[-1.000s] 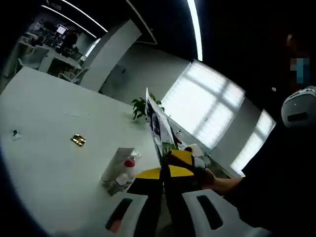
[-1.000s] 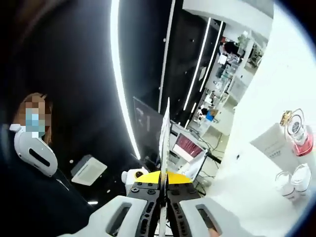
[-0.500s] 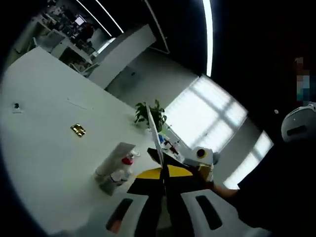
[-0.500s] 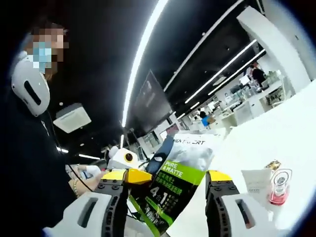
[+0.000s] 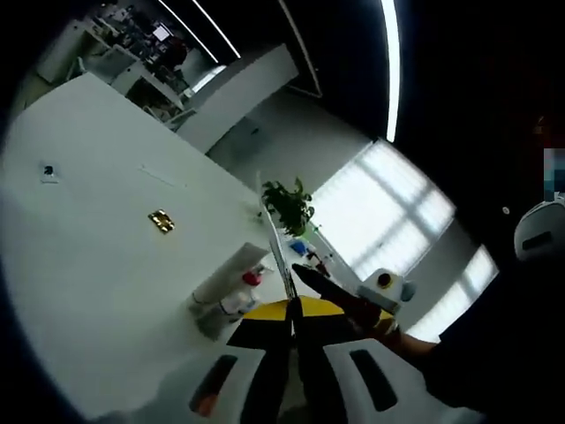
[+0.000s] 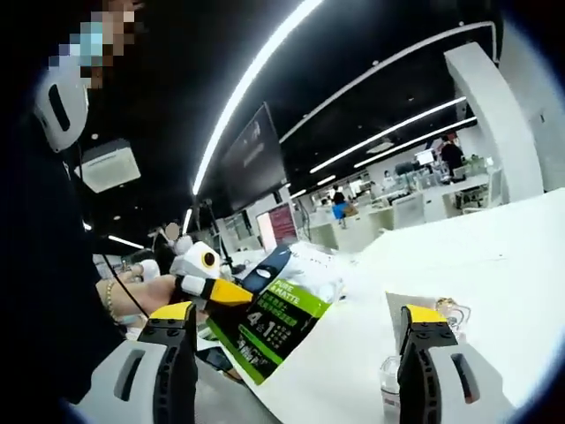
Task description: Arrange the skincare products in the storage area until every visible bottle or jar stands upright without overlapping.
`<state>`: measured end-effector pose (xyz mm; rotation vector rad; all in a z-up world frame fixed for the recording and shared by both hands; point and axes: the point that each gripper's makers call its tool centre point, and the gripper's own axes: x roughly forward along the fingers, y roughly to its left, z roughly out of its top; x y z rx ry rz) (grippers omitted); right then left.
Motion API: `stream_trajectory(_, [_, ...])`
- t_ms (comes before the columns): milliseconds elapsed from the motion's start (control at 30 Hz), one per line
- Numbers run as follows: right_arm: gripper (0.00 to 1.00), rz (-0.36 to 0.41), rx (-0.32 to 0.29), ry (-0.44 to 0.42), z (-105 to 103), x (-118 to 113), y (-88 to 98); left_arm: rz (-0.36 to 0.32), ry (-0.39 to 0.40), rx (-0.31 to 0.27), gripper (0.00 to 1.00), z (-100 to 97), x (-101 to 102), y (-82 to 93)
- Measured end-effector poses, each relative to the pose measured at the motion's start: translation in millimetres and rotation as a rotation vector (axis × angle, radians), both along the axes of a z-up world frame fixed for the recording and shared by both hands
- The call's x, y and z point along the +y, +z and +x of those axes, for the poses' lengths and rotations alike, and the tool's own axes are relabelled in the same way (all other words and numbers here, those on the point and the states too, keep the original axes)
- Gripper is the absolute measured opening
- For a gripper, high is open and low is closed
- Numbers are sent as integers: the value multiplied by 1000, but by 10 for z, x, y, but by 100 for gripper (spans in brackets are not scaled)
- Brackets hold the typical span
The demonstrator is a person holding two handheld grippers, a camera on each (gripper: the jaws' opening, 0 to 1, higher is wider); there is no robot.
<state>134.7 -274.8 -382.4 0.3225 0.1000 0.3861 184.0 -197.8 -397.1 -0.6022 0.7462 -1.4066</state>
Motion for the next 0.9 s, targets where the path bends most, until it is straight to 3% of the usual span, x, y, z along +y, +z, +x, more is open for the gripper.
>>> stream_trajectory(233, [99,-32,33,-44,-97,-125,-101,39,14,26,1,39,-27,-233])
stream_trajectory(600, [99,-92,115,-93,-273,-306,-431,128,53,91,1,222,-79,-822])
stream_trajectory(900, [99,-129,154,-118,-315,-391,-598,204,64,143,1,317,-134,-1166])
